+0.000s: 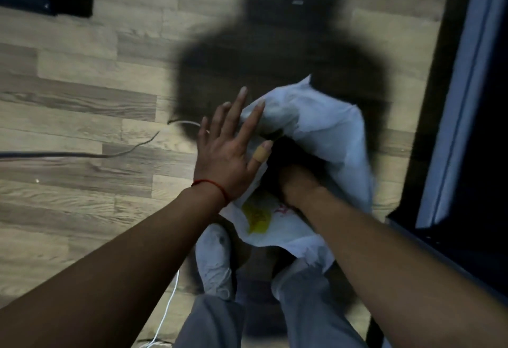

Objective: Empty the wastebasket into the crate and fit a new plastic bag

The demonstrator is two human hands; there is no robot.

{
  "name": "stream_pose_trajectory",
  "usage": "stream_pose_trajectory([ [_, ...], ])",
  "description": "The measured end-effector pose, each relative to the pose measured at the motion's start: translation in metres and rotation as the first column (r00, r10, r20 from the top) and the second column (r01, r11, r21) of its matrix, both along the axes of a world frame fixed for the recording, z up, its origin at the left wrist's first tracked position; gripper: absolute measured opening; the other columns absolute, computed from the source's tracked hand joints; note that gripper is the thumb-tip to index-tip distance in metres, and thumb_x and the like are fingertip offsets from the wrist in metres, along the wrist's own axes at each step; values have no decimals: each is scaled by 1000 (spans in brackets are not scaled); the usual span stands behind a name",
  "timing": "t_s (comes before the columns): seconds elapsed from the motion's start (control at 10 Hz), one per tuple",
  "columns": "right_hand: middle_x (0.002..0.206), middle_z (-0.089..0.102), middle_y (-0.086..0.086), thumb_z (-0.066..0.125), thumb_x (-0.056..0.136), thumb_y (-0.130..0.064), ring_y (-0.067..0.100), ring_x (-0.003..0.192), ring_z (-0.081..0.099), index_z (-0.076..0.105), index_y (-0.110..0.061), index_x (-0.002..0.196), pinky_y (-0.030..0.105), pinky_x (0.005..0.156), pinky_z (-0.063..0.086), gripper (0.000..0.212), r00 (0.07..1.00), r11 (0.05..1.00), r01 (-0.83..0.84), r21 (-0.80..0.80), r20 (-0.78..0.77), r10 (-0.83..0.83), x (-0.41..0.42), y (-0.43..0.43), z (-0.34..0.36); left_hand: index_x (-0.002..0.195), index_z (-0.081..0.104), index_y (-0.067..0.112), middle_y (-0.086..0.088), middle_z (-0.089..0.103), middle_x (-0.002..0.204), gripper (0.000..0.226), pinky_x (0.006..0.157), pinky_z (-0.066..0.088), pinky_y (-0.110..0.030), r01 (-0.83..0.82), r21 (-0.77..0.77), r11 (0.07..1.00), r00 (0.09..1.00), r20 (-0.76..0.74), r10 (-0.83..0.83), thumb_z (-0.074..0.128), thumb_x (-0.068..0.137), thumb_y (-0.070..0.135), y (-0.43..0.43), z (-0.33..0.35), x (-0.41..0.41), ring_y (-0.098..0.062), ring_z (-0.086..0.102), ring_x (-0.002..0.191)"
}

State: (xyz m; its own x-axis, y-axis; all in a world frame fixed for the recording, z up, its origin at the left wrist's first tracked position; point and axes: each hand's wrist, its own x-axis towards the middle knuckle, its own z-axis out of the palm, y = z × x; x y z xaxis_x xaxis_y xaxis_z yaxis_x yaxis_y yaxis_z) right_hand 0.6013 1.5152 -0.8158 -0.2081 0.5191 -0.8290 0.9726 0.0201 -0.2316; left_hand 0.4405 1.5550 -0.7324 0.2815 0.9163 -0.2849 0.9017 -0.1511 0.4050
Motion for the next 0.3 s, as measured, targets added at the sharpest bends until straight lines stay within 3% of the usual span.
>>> stream_pose_trajectory([
  [0.1,150,36,9,37,98,-37,30,136,34,32,-24,147,42,114,26,51,993,978,-32,207,-104,55,12,-7,71,151,10,43,8,-3,164,65,116,17,-57,26,-106,994,995,-93,-36,25,91,63,-3,36,-3,-26,9,149],
  [0.3,163,-3,-1,34,95,-59,23,149,-1,-1,-33,153,43,121,3,72,991,968,104,227,-105,-82,34,-14,255,150,-6,46,12,-16,161,74,119,2,-55,92,-301,949,970,-189,-155,-1,81,71,-23,186,4,-22,-8,151],
])
